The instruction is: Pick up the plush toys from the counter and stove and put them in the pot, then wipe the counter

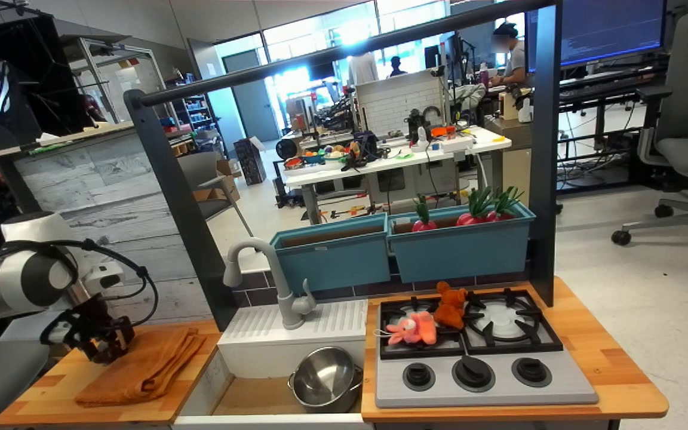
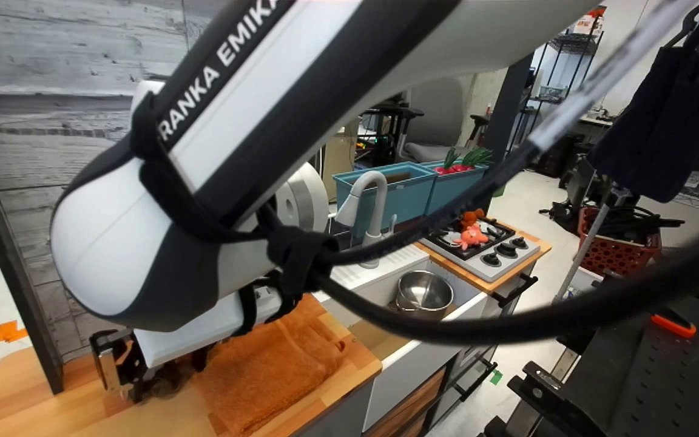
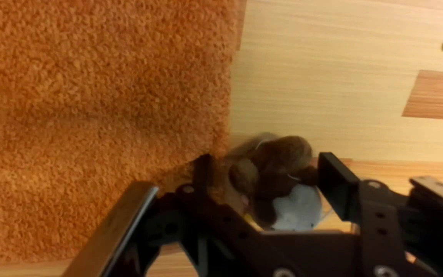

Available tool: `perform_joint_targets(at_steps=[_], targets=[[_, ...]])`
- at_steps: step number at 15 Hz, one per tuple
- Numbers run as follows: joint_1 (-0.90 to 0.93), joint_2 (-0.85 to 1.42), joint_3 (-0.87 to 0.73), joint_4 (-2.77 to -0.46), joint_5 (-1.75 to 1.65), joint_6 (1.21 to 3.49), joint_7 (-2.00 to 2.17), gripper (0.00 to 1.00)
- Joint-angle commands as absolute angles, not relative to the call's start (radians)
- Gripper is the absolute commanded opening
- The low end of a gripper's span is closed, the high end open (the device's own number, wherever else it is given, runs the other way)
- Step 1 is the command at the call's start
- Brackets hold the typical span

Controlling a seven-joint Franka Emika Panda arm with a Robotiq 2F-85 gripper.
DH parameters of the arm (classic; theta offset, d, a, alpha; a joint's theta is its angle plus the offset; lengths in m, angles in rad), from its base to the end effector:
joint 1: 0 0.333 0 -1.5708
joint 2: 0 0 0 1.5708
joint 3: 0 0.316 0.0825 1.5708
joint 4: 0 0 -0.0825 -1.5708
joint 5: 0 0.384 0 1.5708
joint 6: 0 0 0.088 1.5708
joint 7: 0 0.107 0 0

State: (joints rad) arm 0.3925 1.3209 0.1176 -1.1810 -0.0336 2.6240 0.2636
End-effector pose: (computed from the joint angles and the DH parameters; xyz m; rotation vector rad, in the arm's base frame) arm 0.6428 0.3334 -0.0195 -2.9949 -0.2691 -0.1294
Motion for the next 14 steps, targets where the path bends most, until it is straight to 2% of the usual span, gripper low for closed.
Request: perform_joint_targets(at_steps=[1, 5, 7, 9, 14], targets=[[0.399, 1.394, 0.131, -1.065, -0.011, 2.608, 0.230, 0.42], [0.403, 1.407, 0.136, -1.034, -0.014, 2.613, 0.218, 0.12], [0.395, 1.381, 0.148, -1.071, -0.036, 2.627, 0.215, 0.00], [0.393, 1.346, 0.151, -1.123, -0.042, 2.647, 0.203, 0.03], [0.378, 1.266, 0.145, -1.257, -0.051, 2.748, 0.170, 0.03]])
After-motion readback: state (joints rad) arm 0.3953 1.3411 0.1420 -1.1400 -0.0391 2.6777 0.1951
